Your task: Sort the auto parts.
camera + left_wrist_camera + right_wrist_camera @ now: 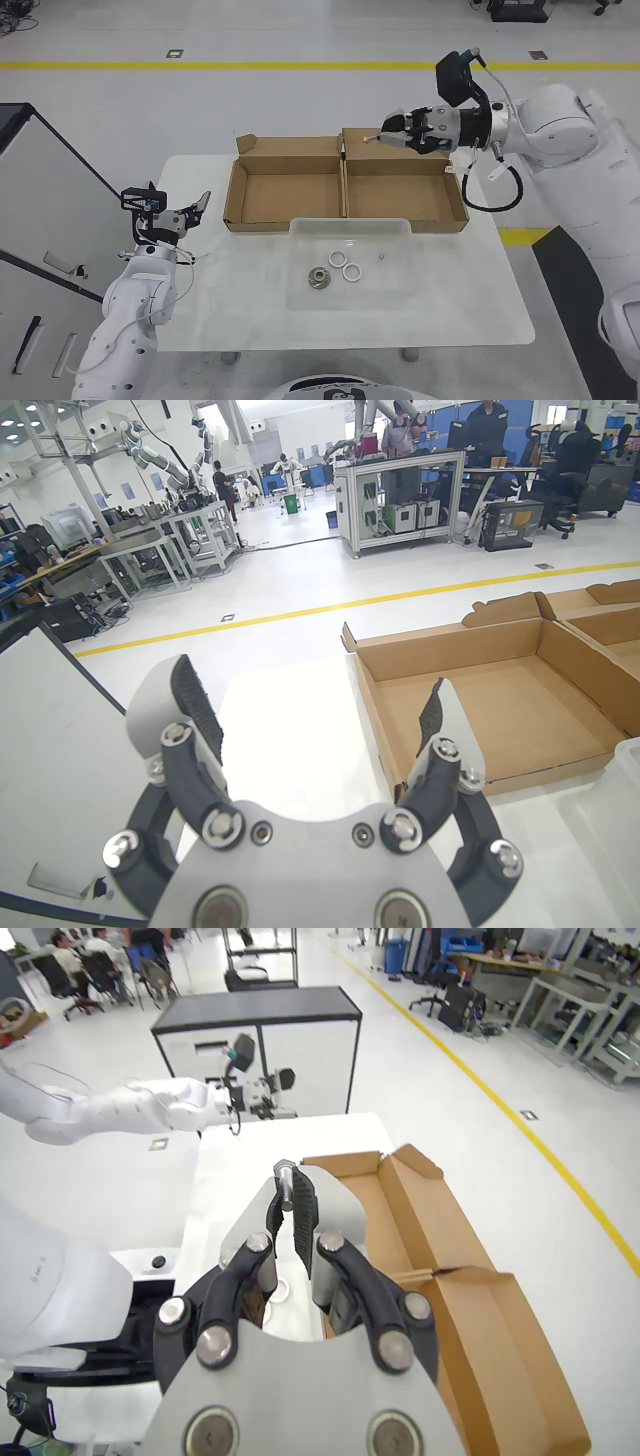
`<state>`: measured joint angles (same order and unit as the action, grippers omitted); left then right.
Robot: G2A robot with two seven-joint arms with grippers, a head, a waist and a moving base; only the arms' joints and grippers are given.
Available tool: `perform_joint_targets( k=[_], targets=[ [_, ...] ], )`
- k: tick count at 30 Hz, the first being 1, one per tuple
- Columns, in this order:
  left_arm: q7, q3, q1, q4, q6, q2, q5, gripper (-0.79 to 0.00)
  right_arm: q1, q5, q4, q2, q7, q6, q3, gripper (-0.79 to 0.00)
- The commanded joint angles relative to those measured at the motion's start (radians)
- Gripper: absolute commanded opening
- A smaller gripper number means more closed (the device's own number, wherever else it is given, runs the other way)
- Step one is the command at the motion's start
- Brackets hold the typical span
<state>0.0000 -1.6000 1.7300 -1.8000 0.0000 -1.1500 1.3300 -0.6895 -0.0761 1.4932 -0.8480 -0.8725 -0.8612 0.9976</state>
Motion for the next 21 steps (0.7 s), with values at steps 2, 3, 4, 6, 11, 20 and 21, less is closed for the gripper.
perform_joint_targets(
  k=[2, 3, 4, 6, 11, 20, 21],
  targets=[
    [0.0, 0.0, 0.0, 0.0, 0.0, 0.0, 0.0, 0.0, -0.025, -0.085, 0.015, 0.009, -0.008, 0.018, 0.02, -0.785],
    [0.0, 0.0, 0.0, 0.0, 0.0, 0.0, 0.0, 0.0, -0.031, -0.111, 0.021, 0.012, -0.014, 0.023, 0.026, -0.785],
    [0.0, 0.0, 0.0, 0.0, 0.0, 0.0, 0.0, 0.0, -0.036, -0.124, 0.025, 0.014, -0.016, 0.025, 0.029, -0.785],
    [0.0, 0.0, 0.0, 0.0, 0.0, 0.0, 0.0, 0.0, -0.037, -0.146, 0.032, 0.017, -0.025, 0.024, 0.034, -0.785],
    [0.0, 0.0, 0.0, 0.0, 0.0, 0.0, 0.0, 0.0, 0.006, -0.16, 0.036, 0.012, -0.056, 0.014, 0.013, -0.785],
    [0.0, 0.0, 0.0, 0.0, 0.0, 0.0, 0.0, 0.0, 0.196, -0.212, -0.002, -0.032, -0.095, 0.009, -0.168, -0.785],
    [0.0, 0.0, 0.0, 0.0, 0.0, 0.0, 0.0, 0.0, 0.22, -0.221, -0.012, -0.038, -0.095, 0.009, -0.199, -0.785]
  ],
)
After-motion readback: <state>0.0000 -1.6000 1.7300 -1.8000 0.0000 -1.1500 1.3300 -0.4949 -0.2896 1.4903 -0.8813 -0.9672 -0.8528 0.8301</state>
